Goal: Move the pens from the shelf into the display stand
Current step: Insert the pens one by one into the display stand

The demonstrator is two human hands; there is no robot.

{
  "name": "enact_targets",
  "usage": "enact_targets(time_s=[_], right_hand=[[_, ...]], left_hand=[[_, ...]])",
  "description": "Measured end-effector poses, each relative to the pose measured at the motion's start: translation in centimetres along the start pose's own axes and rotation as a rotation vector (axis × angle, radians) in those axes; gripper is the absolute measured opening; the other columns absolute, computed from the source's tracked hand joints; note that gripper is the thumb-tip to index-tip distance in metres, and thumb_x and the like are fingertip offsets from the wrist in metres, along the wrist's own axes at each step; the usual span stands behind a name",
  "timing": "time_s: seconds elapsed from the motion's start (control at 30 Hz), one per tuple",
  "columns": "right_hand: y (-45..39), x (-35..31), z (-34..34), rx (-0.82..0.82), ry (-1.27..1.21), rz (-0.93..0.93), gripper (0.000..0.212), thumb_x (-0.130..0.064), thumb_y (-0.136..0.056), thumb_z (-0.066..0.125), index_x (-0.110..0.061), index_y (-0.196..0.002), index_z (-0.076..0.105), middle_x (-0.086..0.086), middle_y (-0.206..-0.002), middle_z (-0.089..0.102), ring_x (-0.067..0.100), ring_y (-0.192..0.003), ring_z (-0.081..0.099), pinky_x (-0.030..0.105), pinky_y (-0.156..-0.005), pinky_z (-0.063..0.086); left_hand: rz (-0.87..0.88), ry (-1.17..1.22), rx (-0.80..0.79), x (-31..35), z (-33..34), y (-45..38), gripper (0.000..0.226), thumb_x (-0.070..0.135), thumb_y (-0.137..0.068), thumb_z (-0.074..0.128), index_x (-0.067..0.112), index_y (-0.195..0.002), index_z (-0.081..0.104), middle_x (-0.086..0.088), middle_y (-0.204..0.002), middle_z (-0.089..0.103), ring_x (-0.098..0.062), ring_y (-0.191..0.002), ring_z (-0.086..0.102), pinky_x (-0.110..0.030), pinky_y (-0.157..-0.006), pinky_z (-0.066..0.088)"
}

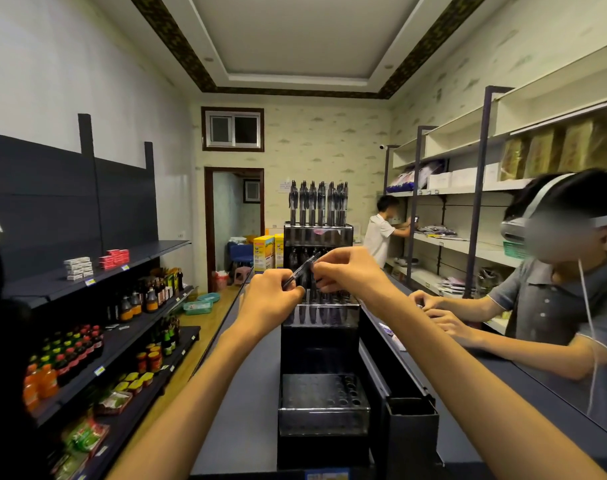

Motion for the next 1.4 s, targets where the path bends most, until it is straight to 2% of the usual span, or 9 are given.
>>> enact_targets(time_s=[0.13, 0.37, 0.53, 0.73, 0.83, 0.97, 1.07, 1.27, 1.4], right_hand=[[0.9, -0.7, 0.1, -0.097, -0.122, 0.046, 0.007, -0.012, -0.086, 0.077, -0.006, -0.09, 0.078, 0.013, -0.087, 0.078, 0.017, -0.075, 0.072, 0.03, -0.074, 0.061], [1.3, -0.1, -0.1, -0.117, -0.216, 0.075, 0.031, -0.031, -0.083, 0.083, -0.008, -0.102, 0.077, 0.008, -0.094, 0.079, 0.017, -0.083, 0.074, 0.024, -0.072, 0.056], [1.1, 0.2, 0.5, -0.044, -0.205, 0.045, 0.021, -0.031, -0.089, 0.078, -0.01, -0.093, 0.077, 0.005, -0.091, 0.079, 0.017, -0.084, 0.075, 0.027, -0.074, 0.057], [-0.2, -0.4, -0.7, 0.172, -0.408, 0.044, 0.01, -0.017, -0.105, 0.052, -0.007, -0.103, 0.056, 0.018, -0.098, 0.074, 0.022, -0.079, 0.074, 0.031, -0.067, 0.063], [-0.4, -0.4, -1.6, 0.266, -0.263, -0.019, 0.011, -0.017, -0.106, 0.051, -0.006, -0.105, 0.056, 0.021, -0.101, 0.072, 0.021, -0.078, 0.073, 0.032, -0.066, 0.063], [-0.6, -0.2, -2.3, 0.354, 0.162, -0.154, 0.017, -0.017, -0.104, 0.054, -0.003, -0.109, 0.062, 0.014, -0.097, 0.071, 0.029, -0.088, 0.071, 0.05, -0.079, 0.061], [-0.5, 0.0, -2.4, 0.385, 0.352, -0.224, 0.022, -0.016, -0.102, 0.057, 0.001, -0.116, 0.064, 0.008, -0.097, 0.066, 0.029, -0.092, 0.068, 0.05, -0.082, 0.059], [-0.8, 0.9, -2.0, 0.384, 0.465, -0.235, 0.026, -0.017, -0.101, 0.06, 0.0, -0.119, 0.066, 0.016, -0.105, 0.071, 0.029, -0.096, 0.066, 0.045, -0.088, 0.055], [-1.5, 1.6, -1.6, 0.331, 0.527, -0.171, 0.025, -0.022, -0.099, 0.064, -0.003, -0.113, 0.071, 0.014, -0.103, 0.072, 0.027, -0.097, 0.063, 0.042, -0.095, 0.048]], left_hand=[[-0.009, -0.015, -0.019, 0.7, 0.5, 0.0, 0.022, 0.022, -0.086, 0.064, 0.011, -0.069, 0.056, -0.004, -0.065, 0.058, -0.032, -0.073, 0.059, -0.046, -0.067, 0.05], [-0.014, -0.069, 0.013, 1.0, 1.0, 0.1, 0.031, 0.035, -0.09, 0.063, 0.021, -0.067, 0.049, 0.0, -0.066, 0.058, -0.028, -0.073, 0.058, -0.039, -0.066, 0.046], [0.036, -0.093, -0.05, 1.4, 1.2, 0.3, 0.021, 0.037, -0.09, 0.065, 0.022, -0.077, 0.058, -0.002, -0.075, 0.066, -0.027, -0.077, 0.064, -0.042, -0.071, 0.055], [0.056, -0.159, -0.039, 0.8, 0.4, 0.4, 0.024, 0.042, -0.085, 0.068, 0.027, -0.071, 0.056, 0.009, -0.067, 0.061, -0.011, -0.068, 0.058, -0.031, -0.063, 0.046], [0.099, -0.143, -0.077, 0.5, -0.1, 0.7, 0.015, 0.04, -0.085, 0.068, 0.029, -0.078, 0.062, 0.01, -0.071, 0.065, -0.009, -0.072, 0.061, -0.029, -0.065, 0.049], [0.147, -0.214, -0.057, -0.1, -0.6, 1.0, 0.017, 0.047, -0.082, 0.064, 0.031, -0.084, 0.065, 0.013, -0.081, 0.066, -0.005, -0.078, 0.061, -0.034, -0.072, 0.055], [0.163, -0.255, -0.038, -0.6, -0.9, 1.2, 0.017, 0.048, -0.082, 0.063, 0.032, -0.086, 0.066, 0.013, -0.09, 0.064, -0.009, -0.083, 0.06, -0.034, -0.074, 0.053], [0.165, -0.257, -0.022, -1.3, -1.2, 1.5, 0.017, 0.051, -0.085, 0.063, 0.034, -0.089, 0.067, 0.013, -0.094, 0.064, -0.006, -0.083, 0.057, -0.028, -0.07, 0.042], [0.148, -0.245, -0.026, -1.5, -1.3, 1.7, 0.021, 0.052, -0.085, 0.063, 0.032, -0.09, 0.068, 0.012, -0.095, 0.066, -0.007, -0.084, 0.059, -0.029, -0.073, 0.044]])
Point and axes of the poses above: each hand's wrist, its own y-axis away from the middle knuckle, its own z-axis out of the palm, x = y × z, the point moved 1 cm from there along -y, towards the middle knuckle
